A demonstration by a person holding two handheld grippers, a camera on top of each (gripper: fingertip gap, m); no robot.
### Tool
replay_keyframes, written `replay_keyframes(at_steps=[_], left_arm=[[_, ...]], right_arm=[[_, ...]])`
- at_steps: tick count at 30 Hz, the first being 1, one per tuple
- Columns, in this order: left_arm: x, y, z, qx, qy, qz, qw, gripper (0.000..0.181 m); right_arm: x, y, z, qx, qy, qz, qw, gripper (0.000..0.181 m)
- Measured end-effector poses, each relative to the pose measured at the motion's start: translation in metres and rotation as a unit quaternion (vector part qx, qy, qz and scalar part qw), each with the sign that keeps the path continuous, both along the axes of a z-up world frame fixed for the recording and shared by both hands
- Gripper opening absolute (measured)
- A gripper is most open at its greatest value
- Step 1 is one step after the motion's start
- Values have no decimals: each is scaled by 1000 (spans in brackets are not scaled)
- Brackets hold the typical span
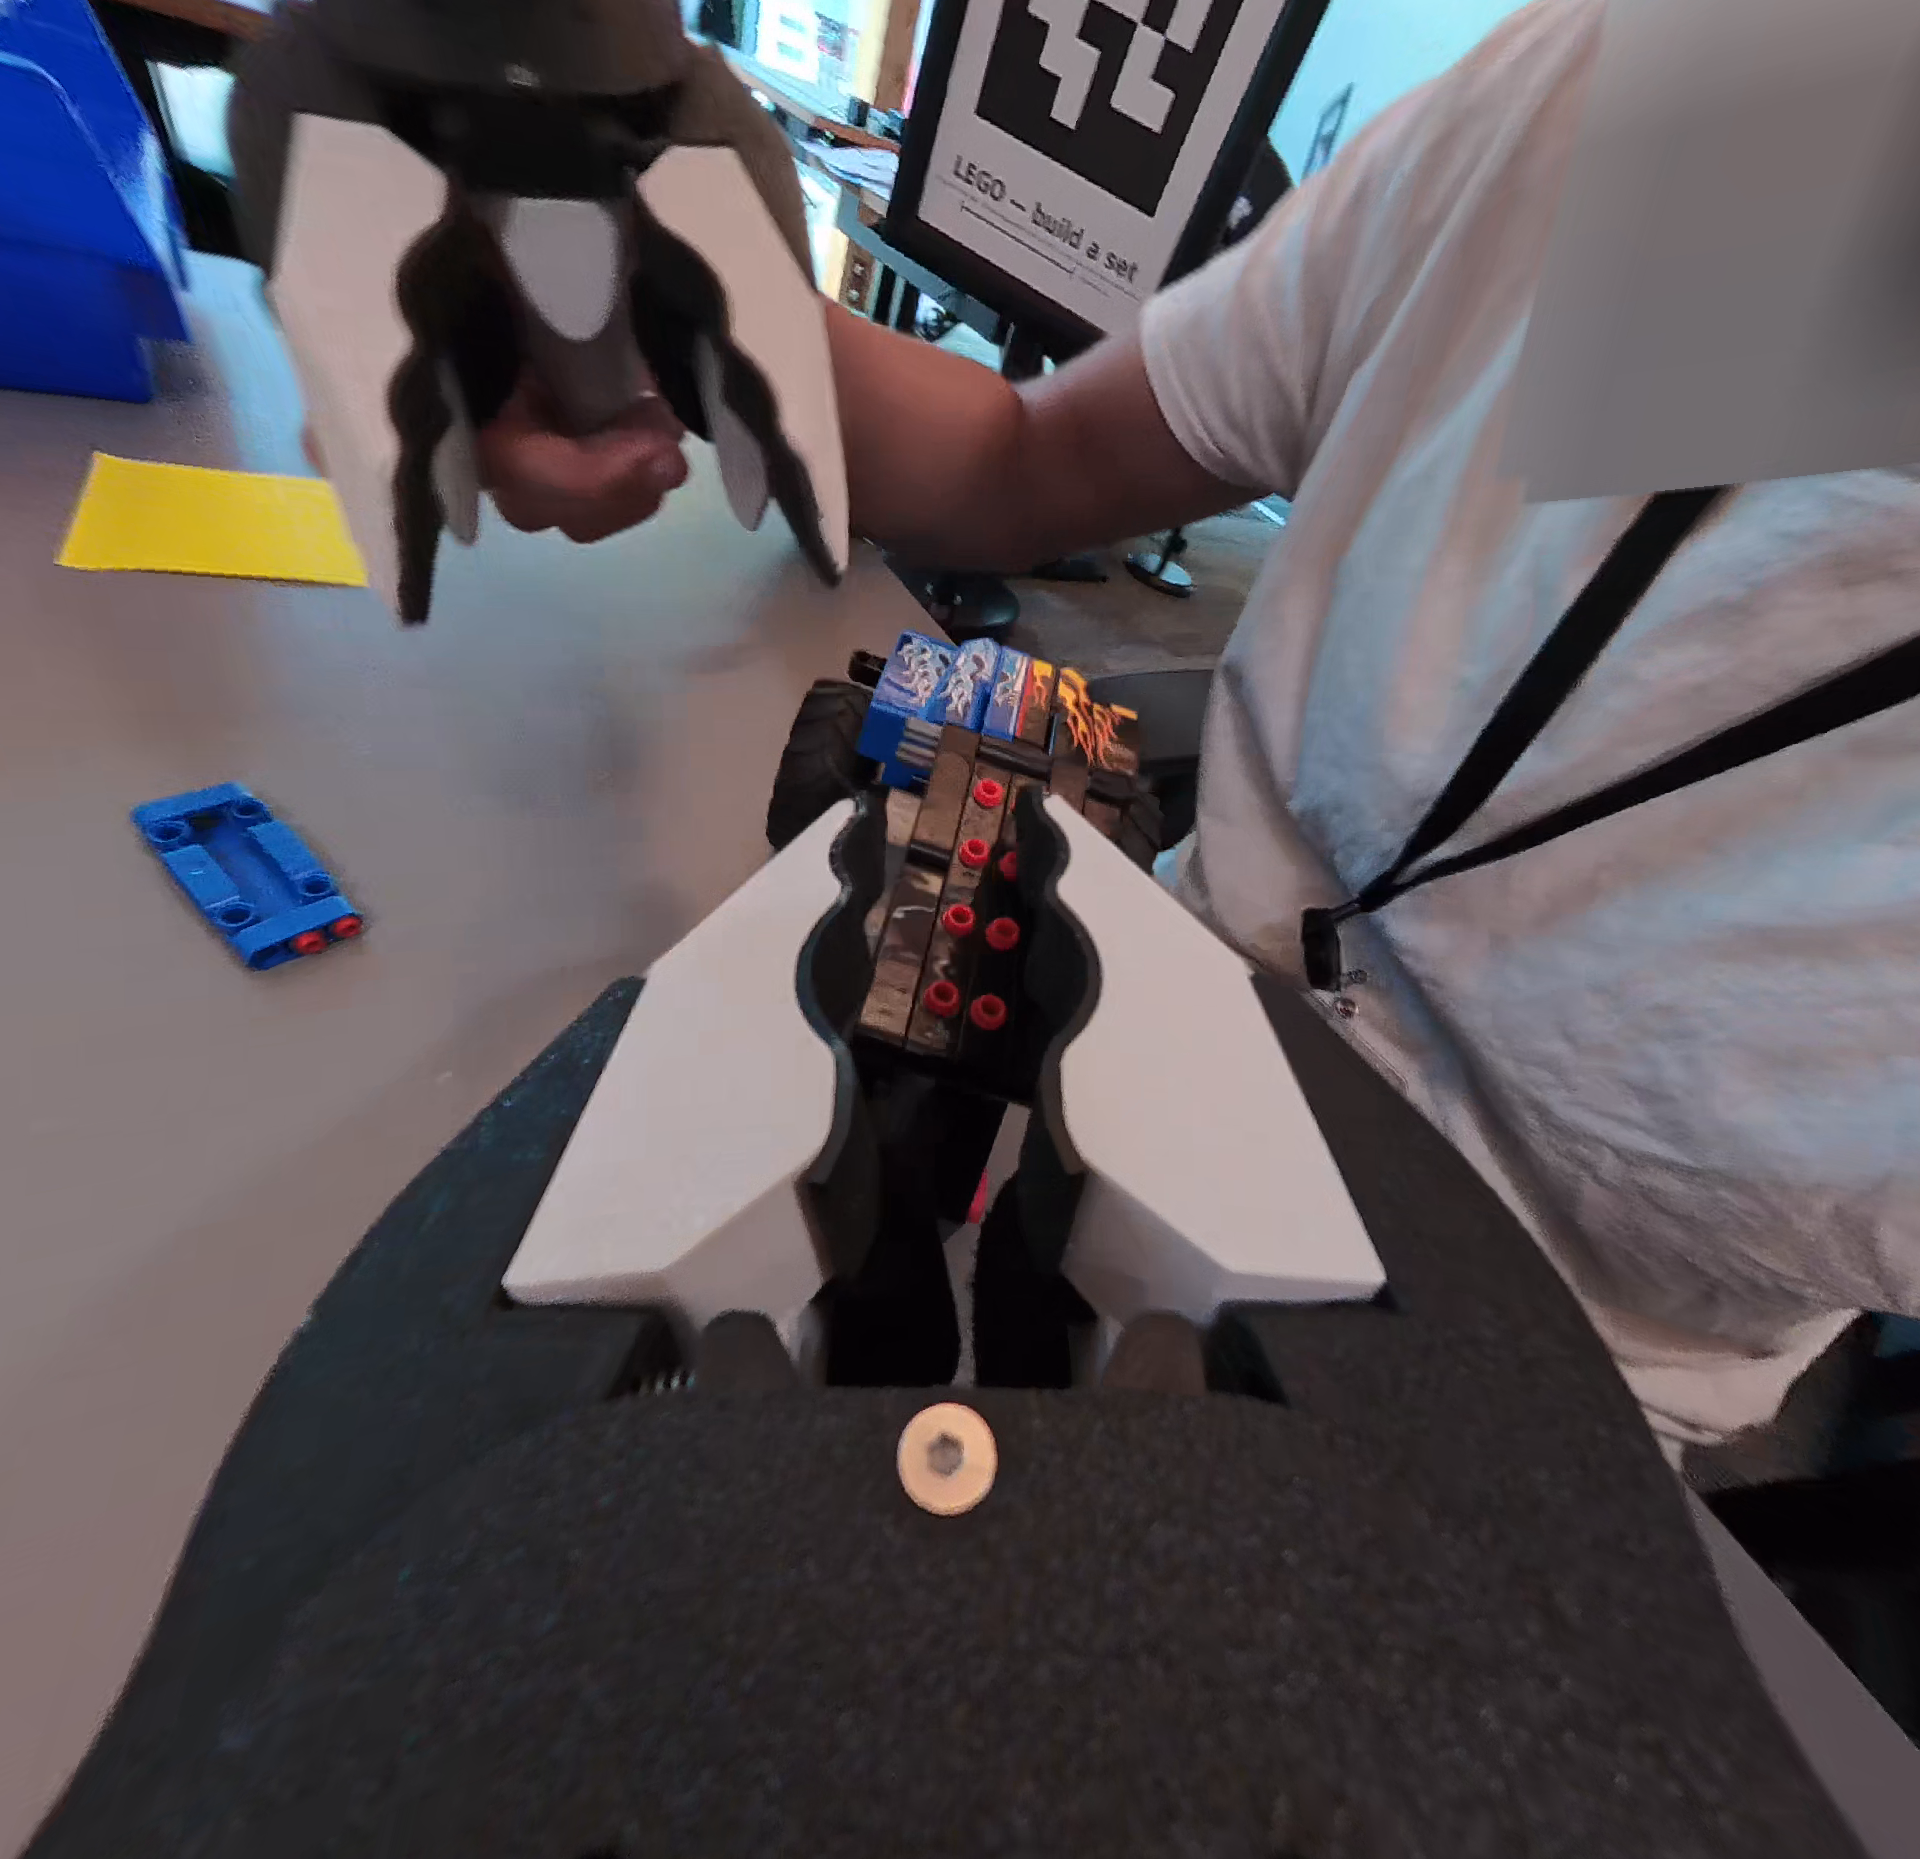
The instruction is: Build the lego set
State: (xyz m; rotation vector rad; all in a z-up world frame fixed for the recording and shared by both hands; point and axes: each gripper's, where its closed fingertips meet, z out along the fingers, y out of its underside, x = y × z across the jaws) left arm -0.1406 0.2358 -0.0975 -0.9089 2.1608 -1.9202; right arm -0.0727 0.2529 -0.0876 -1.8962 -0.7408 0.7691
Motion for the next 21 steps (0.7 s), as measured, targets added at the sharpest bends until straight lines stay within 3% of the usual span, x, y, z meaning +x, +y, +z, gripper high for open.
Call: replay_keyframes(at_steps=[5, 8, 10, 13, 16, 21], left_arm=[[-6, 5, 28, 21, -41, 29, 999, 29], [-11, 6, 26, 88, -61, 51, 993, 38], [-15, 2, 11, 144, -60, 54, 986, 48], [-14, -6, -12, 203, -48, 45, 977, 68], [-8, -14, -18, 185, -30, 32, 982, 81], [2, -21, -30, 174, -23, 32, 984, 71]], right_arm=[[-7, -45, 34, 13, 108, -41, 993, 57], [-20, -78, 28, 56, 82, -100, 990, 84], [-33, -93, 14, 55, 56, -141, 987, 91], [-45, -101, -10, 49, -4, -212, 976, 79], [-56, -104, -19, 70, -18, -231, 970, 62], [-42, -103, -22, 129, -56, -276, 951, 39]])
